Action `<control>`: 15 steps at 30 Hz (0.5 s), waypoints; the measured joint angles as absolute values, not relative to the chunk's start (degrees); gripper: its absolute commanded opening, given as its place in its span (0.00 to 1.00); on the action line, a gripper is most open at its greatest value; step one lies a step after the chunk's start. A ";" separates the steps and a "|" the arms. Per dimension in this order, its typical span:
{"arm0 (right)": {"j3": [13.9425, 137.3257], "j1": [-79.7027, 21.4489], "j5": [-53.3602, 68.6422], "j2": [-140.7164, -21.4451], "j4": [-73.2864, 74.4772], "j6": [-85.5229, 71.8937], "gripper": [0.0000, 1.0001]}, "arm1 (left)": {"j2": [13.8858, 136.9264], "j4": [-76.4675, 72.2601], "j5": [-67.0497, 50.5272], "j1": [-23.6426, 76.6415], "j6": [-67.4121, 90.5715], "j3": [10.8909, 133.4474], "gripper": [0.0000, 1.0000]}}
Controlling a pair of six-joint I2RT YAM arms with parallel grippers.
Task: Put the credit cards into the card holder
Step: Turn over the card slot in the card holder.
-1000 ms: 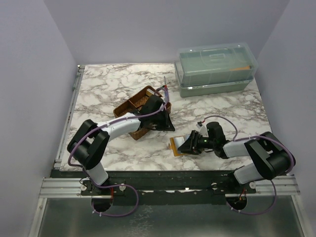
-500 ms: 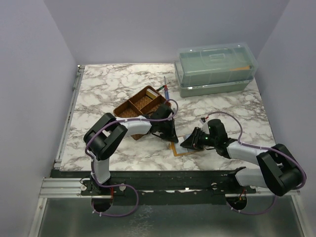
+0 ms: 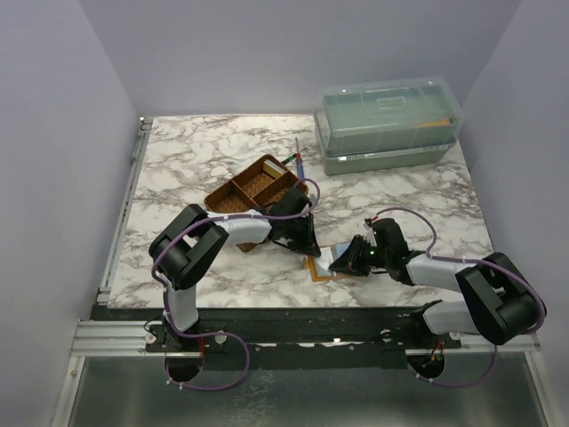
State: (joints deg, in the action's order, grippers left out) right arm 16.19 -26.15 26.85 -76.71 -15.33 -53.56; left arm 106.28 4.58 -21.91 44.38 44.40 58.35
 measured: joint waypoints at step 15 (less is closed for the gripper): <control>17.63 -28.14 27.94 -77.41 -14.63 -52.56 0.23 | 106.04 5.74 -21.61 44.36 43.51 58.81 0.00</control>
State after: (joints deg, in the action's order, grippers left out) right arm 17.63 -28.14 27.94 -77.41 -14.63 -52.56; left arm 106.04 5.74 -21.61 44.36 43.51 58.81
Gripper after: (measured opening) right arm 0.244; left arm 0.018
